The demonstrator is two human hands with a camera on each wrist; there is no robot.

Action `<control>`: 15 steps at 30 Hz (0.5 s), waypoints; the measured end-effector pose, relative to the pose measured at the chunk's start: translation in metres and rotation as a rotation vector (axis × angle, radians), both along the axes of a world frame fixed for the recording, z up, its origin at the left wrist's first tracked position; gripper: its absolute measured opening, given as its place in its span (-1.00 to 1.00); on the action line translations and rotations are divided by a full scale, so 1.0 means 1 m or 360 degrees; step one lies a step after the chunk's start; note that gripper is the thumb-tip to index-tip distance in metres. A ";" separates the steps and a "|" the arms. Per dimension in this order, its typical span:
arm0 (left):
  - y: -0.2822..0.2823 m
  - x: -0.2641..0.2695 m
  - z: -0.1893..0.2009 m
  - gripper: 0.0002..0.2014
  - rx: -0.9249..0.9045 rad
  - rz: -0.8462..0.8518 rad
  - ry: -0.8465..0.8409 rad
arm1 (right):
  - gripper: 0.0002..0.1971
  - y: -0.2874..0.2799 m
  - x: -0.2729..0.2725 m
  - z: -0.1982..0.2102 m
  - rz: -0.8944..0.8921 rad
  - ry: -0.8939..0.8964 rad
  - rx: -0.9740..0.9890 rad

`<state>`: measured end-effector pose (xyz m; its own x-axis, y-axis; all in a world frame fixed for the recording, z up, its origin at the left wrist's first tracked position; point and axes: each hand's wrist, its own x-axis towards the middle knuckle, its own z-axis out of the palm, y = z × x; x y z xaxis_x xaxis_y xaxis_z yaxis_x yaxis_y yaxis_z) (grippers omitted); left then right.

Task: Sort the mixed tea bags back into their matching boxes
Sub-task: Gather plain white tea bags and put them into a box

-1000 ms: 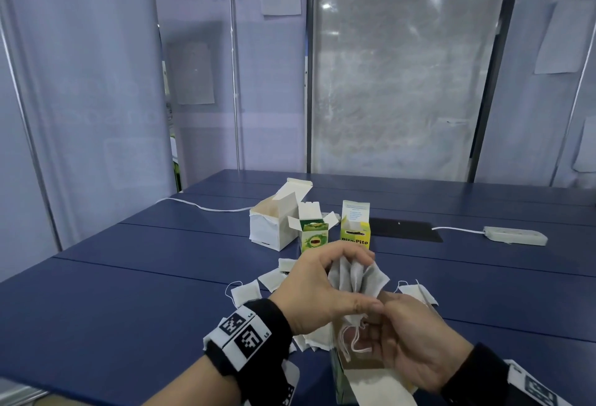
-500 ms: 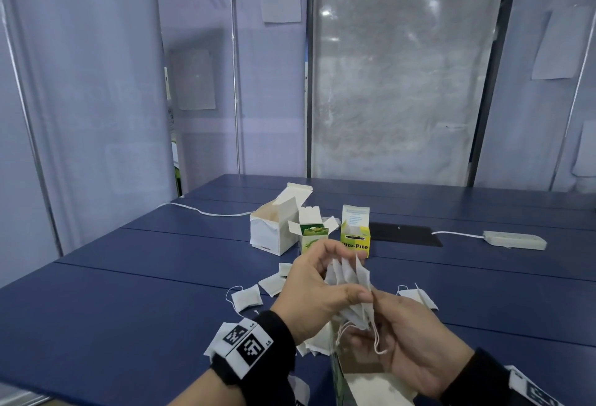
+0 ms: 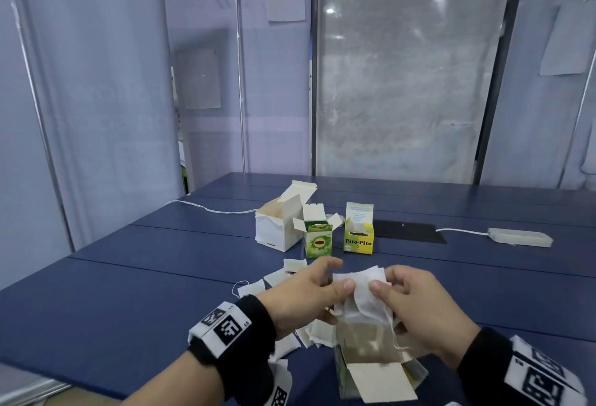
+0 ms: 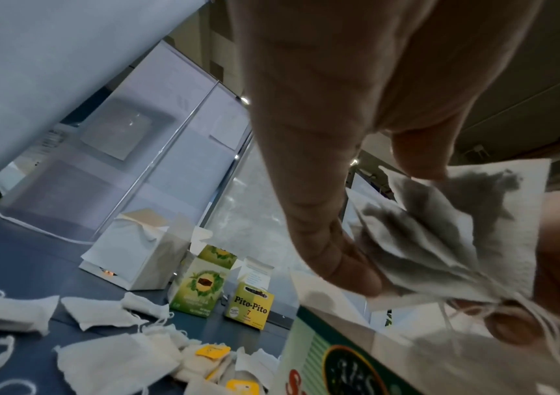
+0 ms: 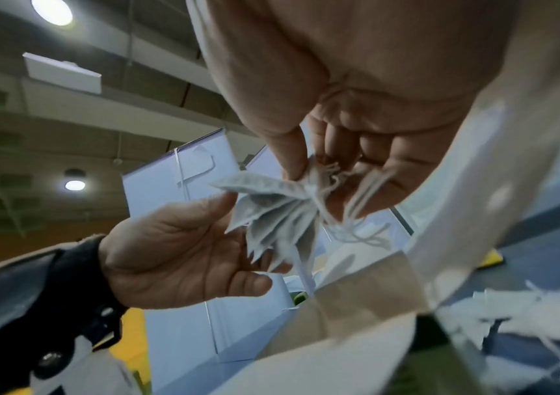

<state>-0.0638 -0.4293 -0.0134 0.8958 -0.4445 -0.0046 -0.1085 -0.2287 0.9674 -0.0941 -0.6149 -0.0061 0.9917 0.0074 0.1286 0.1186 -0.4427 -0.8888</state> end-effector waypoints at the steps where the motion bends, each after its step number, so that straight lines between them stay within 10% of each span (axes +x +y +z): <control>1: -0.002 0.000 -0.002 -0.42 0.0008 -0.0042 -0.0015 | -0.88 -0.003 0.001 0.001 -0.0007 -0.0092 -0.0147; 6: -0.017 -0.002 -0.007 -0.38 0.0040 -0.0159 -0.0002 | -0.90 -0.018 0.004 0.004 -0.0020 -0.0403 -0.0740; 15: -0.035 -0.013 -0.010 -0.87 0.1186 0.0036 -0.0668 | -0.87 -0.022 0.007 0.006 0.0367 -0.0148 -0.0887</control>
<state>-0.0765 -0.4638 -0.0238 0.8973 -0.4390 0.0454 -0.4117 -0.7956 0.4445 -0.0872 -0.6374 -0.0004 0.9414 0.3115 0.1295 0.3325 -0.7919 -0.5122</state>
